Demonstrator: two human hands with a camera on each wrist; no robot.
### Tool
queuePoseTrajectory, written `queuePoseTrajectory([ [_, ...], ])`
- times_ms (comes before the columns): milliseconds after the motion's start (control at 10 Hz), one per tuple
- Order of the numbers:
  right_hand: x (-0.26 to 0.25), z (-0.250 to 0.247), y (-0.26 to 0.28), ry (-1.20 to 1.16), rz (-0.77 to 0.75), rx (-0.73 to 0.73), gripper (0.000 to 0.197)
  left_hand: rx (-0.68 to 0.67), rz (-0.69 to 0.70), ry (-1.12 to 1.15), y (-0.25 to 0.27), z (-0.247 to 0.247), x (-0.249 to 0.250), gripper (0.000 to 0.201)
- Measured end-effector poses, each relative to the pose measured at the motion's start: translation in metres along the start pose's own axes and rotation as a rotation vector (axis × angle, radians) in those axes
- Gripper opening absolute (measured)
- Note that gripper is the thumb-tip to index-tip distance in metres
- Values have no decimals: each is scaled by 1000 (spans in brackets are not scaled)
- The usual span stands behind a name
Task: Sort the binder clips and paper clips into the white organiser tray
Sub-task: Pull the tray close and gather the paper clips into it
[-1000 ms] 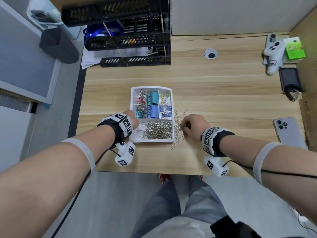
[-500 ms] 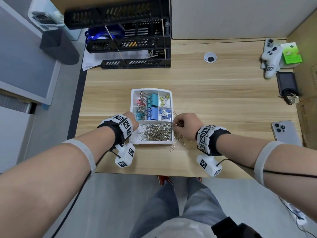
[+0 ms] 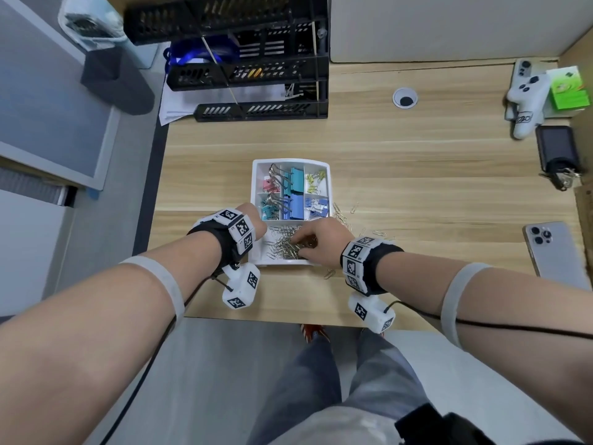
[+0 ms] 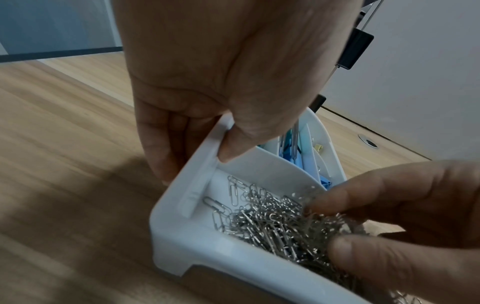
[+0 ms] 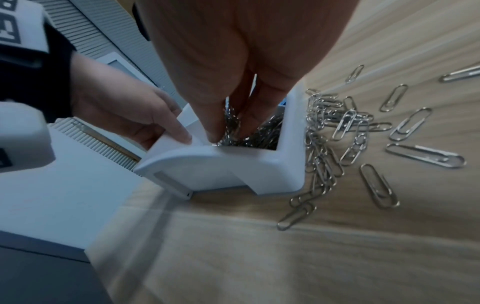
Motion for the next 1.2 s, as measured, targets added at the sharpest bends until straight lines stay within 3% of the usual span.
queuePoseTrajectory([
  [100, 2, -8, 4, -5, -2, 16, 26, -2, 4, -23, 2, -2, 1, 22],
  [300, 32, -52, 12, -25, 139, 237, 26, -38, -13, -51, 4, -7, -1, 22],
  [400, 61, -72, 11, 198, 287, 258, 37, -30, -16, -94, 4, -11, -4, 26],
  [500, 74, -75, 8, 301, 379, 179, 46, -47, -34, -120, 2, -11, -11, 28],
  [800, 56, -44, -11, 375, 188, 19, 73, -65, -57, -136, 1, -13, -19, 24],
  [1100, 55, -25, 11, 437, 8, -124, 59, 5, -28, -64, -3, -13, -18, 34],
  [1200, 53, -22, 16, 501, -11, -107, 70, 4, -30, -62, -4, -13, -19, 34],
])
Point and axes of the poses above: each hand's wrist, its own y-axis away from the middle knuckle, its own z-axis out of the palm, x = y × z, the point moved 5 cm from there along -y, towards the middle knuckle, and after that the axes turned 5 degrees about -y, right-handed, at the moved point
